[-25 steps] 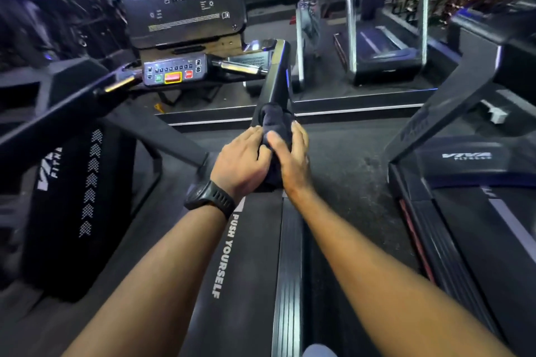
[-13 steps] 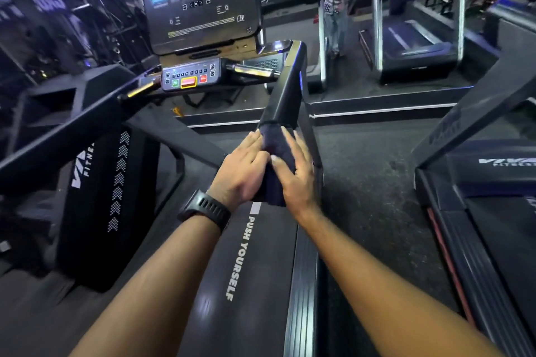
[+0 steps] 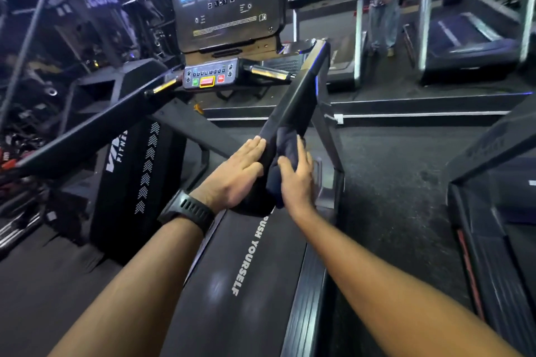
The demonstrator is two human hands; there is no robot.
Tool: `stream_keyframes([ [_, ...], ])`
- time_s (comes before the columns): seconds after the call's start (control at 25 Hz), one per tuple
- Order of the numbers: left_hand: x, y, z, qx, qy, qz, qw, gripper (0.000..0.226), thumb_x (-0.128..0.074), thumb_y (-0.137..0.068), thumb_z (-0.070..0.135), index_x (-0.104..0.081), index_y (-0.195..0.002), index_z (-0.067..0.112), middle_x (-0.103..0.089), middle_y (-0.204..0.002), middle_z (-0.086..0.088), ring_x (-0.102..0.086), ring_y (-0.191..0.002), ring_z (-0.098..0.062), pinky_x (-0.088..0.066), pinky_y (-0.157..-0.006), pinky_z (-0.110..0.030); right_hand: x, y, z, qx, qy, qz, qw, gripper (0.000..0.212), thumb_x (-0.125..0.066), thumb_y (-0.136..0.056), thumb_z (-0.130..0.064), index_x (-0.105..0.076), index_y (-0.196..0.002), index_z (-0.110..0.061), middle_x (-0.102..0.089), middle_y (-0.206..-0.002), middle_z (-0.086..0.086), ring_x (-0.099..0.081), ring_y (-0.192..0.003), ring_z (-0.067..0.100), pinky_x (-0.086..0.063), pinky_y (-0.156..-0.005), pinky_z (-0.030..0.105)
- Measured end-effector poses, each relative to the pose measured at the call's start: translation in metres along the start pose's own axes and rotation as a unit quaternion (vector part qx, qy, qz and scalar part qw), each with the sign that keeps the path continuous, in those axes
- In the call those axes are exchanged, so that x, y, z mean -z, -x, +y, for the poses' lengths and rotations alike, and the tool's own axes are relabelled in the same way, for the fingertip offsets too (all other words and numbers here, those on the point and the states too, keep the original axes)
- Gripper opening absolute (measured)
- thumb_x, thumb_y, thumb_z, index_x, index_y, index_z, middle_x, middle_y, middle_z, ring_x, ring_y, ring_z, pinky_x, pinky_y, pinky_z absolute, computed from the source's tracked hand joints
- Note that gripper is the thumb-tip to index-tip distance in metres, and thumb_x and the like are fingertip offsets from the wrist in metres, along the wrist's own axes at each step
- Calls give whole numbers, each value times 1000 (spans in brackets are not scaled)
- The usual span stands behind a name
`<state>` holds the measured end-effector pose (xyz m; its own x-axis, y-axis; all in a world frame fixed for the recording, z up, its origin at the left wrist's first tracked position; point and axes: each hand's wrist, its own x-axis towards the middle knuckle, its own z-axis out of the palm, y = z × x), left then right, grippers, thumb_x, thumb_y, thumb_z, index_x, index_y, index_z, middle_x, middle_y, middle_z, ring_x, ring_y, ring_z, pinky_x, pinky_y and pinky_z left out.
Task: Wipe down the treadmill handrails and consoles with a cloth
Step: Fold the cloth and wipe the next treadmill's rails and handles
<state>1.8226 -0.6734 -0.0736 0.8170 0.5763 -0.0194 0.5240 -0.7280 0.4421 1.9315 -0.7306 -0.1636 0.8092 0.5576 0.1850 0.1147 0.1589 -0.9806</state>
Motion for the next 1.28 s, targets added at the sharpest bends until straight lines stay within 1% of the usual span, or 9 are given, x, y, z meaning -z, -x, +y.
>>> stream_keyframes([
  [0.16,0,-2,7,32,28,31,999,78,-39,-77,26,-30,-154,19,-16,-160,12,-8,-147,1,-3,-121,-20,6,-6,8,153,22,-89,984,69,-56,-88,-48,-39,-152,-30,-21,-165,1,-25,-147,8,-21,-116,17],
  [0.32,0,-5,12,53,-21,16,998,86,-38,-72,30,-24,-156,18,-12,-164,6,-5,-149,-1,-1,-122,-20,0,-34,8,-4,-9,-23,1000,63,-58,-94,-34,-38,-153,-28,-30,-162,5,-30,-147,17,-29,-117,30],
  [0.52,0,-22,24,55,-41,3,998,81,-41,-80,29,-17,-157,18,-8,-164,4,-3,-150,-5,0,-121,-20,5,-43,19,173,27,-90,980,67,-54,-89,-46,-38,-152,-30,-23,-164,6,-26,-149,15,-23,-118,24],
  [0.68,0,-33,20,57,-70,-2,996,75,-44,-90,24,-15,-158,17,-5,-165,4,0,-150,-3,1,-120,-19,-2,-66,16,-26,24,-28,999,63,-56,-98,-34,-30,-156,-31,-27,-162,8,-29,-148,24,-29,-116,35],
  [0.84,1,-46,20,27,-65,8,997,70,-45,-94,17,-15,-157,17,-6,-165,5,0,-150,-3,2,-117,-15,6,-62,22,200,41,-96,974,63,-56,-93,-39,-36,-153,-32,-22,-165,5,-26,-148,14,-24,-118,25],
  [1.0,2,-55,21,36,-80,0,996,72,-47,-95,14,-12,-158,16,-2,-165,5,3,-149,-1,4,-114,-12,2,-99,17,2,37,-41,998,62,-57,-97,-32,-33,-154,-33,-27,-163,4,-32,-147,21,-31,-113,31],
  [1.12,2,-61,23,33,-87,0,996,70,-46,-97,13,-11,-158,14,-1,-165,3,3,-150,-3,6,-110,-9,9,-85,30,218,57,-99,969,62,-56,-92,-43,-39,-151,-34,-24,-164,4,-28,-149,18,-26,-119,29],
  [1.16,2,-65,23,30,-88,0,996,70,-46,-97,13,-11,-158,14,0,-165,3,4,-150,-3,7,-109,-7,8,-103,33,238,56,-95,965,63,-55,-91,-45,-41,-150,-32,-26,-163,5,-28,-148,18,-26,-119,29],
  [1.28,0,-75,22,34,-99,-4,994,71,-45,-97,14,-8,-158,15,2,-165,5,6,-149,-1,9,-108,-6,-6,-131,26,-45,5,-12,999,59,-54,-96,-42,-36,-152,-35,-34,-159,5,-37,-144,25,-35,-113,38],
])
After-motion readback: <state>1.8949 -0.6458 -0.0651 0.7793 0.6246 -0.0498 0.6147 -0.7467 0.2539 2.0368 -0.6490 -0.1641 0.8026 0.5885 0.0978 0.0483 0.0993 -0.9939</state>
